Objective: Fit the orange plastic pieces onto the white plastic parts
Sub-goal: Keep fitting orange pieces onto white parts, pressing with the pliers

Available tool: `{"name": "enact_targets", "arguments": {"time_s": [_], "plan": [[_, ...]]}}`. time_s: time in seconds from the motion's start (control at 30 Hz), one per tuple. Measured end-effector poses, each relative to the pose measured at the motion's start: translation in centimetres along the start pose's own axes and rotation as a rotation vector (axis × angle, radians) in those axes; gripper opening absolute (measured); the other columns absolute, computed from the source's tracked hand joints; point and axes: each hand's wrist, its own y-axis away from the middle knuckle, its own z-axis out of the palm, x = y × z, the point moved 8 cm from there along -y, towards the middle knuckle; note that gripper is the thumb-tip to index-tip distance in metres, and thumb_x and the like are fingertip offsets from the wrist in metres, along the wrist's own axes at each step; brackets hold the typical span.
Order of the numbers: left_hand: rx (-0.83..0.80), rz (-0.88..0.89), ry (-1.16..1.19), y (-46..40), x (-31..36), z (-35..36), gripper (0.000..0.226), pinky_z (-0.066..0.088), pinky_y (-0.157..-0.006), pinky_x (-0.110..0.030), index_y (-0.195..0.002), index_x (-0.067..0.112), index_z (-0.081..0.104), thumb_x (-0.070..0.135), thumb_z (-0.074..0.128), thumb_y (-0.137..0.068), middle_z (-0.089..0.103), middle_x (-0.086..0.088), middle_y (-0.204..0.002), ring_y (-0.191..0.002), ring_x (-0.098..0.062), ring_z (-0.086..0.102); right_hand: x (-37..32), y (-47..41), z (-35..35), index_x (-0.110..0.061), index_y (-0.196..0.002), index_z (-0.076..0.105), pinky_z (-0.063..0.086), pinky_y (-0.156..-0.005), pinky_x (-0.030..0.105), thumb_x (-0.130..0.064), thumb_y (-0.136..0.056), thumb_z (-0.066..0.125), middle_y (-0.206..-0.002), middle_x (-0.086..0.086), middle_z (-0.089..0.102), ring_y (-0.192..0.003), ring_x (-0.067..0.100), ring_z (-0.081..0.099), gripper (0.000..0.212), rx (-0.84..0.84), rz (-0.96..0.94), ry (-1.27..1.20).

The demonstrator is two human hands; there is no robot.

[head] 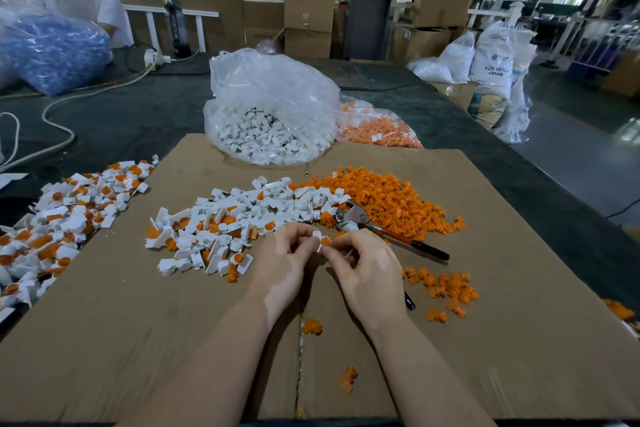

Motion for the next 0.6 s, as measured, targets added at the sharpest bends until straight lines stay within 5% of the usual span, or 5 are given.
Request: {"name": "enact_targets", "arguments": {"time_s": [0.13, 0.43, 0.6], "plan": [[-0.017, -0.023, 0.02, 0.05, -0.03, 0.05, 0.01, 0.049, -0.08, -0.033, -0.096, 0.011, 0.065, 0.013, 0.058, -0.09, 0.068, -0.009, -0.087, -0.086, -0.021, 0.064, -0.05, -0.06, 0.05, -0.01, -0.096, 0.067, 0.051, -0.075, 0.039, -0.015, -0.079, 0.072, -0.085, -0.002, 0.061, -0.082, 0.014, 0.058, 0.019, -0.012, -0.02, -0.045], [-0.063, 0.006, -0.013, 0.39, 0.57, 0.26, 0.014, 0.049, -0.09, -0.041, -0.101, 0.013, 0.067, 0.012, 0.058, -0.09, 0.069, -0.004, -0.093, -0.092, -0.017, 0.064, -0.26, -0.19, 0.21, -0.015, -0.103, 0.07, 0.048, -0.078, 0.036, -0.011, -0.083, 0.066, -0.087, -0.002, 0.06, -0.085, 0.013, 0.054, 0.021, -0.057, -0.031, -0.062], [-0.056, 0.029, -0.042, 0.39, 0.74, 0.19, 0.014, 0.05, -0.087, -0.034, -0.101, 0.013, 0.067, 0.013, 0.058, -0.09, 0.069, -0.002, -0.092, -0.09, -0.014, 0.063, -0.18, -0.21, 0.2, -0.015, -0.102, 0.07, 0.047, -0.078, 0.035, -0.012, -0.084, 0.066, -0.087, -0.002, 0.059, -0.086, 0.012, 0.053, 0.019, -0.059, -0.021, -0.053]]}}
